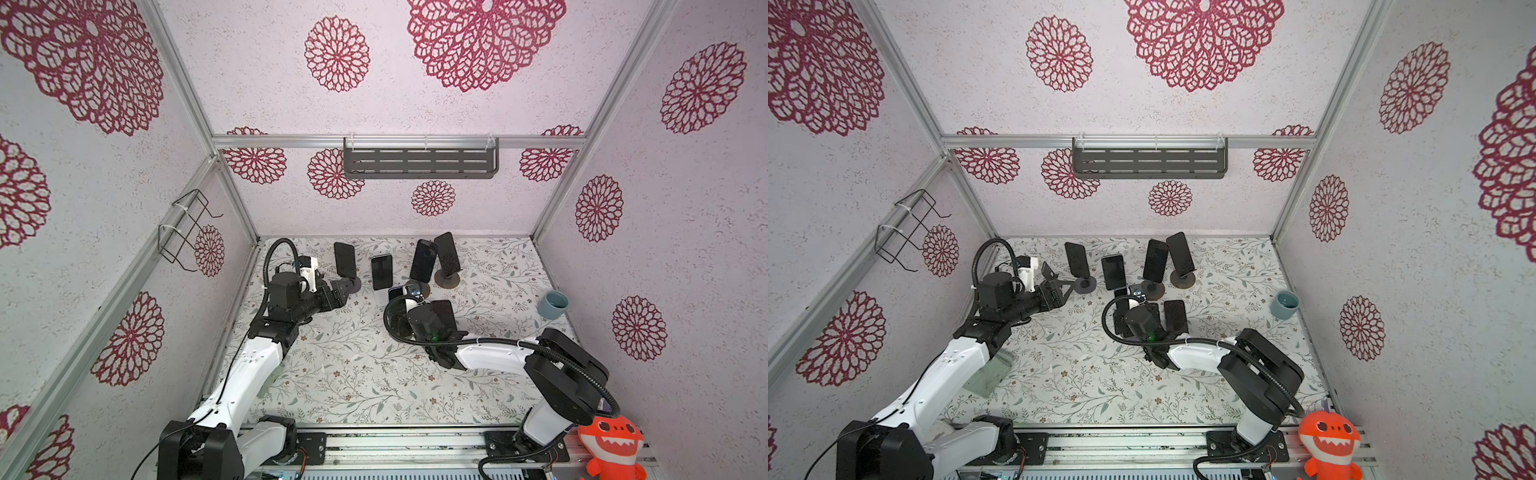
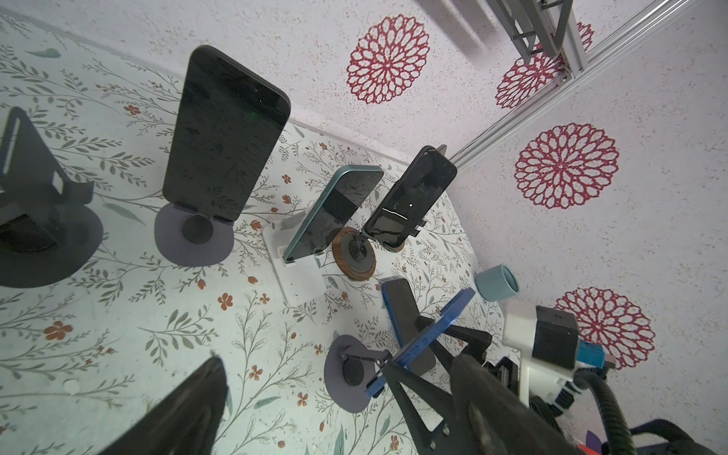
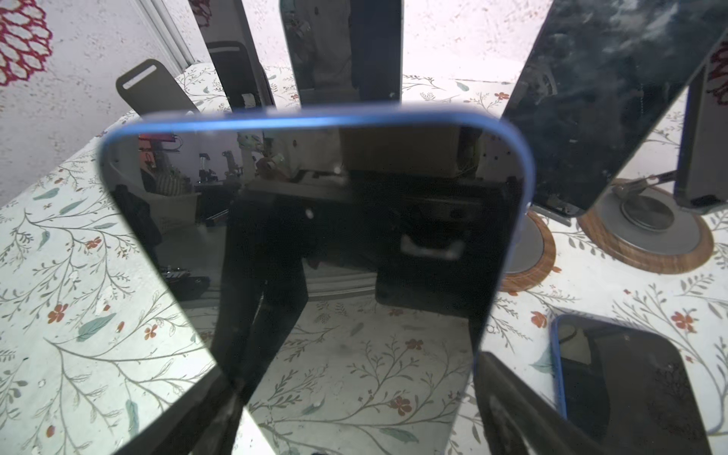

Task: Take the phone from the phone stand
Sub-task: 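Lift the second phone with the right gripper while the left moves beside a stand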

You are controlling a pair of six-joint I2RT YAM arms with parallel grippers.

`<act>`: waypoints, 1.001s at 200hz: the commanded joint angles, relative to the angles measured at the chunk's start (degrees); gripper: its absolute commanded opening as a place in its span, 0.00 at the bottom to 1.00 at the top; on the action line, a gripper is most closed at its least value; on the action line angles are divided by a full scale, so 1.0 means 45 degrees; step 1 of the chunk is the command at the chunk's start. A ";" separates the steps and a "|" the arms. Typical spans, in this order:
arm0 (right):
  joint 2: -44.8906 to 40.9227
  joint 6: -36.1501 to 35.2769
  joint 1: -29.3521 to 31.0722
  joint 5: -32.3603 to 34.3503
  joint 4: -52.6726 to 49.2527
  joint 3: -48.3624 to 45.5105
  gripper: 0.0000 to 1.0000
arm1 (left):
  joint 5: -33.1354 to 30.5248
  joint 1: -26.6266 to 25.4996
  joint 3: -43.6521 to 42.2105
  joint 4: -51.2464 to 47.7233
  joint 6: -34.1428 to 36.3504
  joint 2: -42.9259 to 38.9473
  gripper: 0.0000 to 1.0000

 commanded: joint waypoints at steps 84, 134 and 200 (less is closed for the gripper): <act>-0.0883 -0.0025 0.0110 0.0128 -0.0428 0.0727 0.73 | 0.0422 0.0100 0.0009 -0.0152 0.0768 0.0118 0.93; -0.1885 0.0033 0.0113 -0.0081 -0.1494 0.1025 0.72 | -0.0068 -0.0564 0.0125 -0.0608 0.1801 0.0157 0.93; -0.4214 0.0901 -0.1411 -0.1836 -0.5798 0.1118 0.72 | 0.0609 -0.2829 0.0448 -0.1064 0.4147 0.1602 0.81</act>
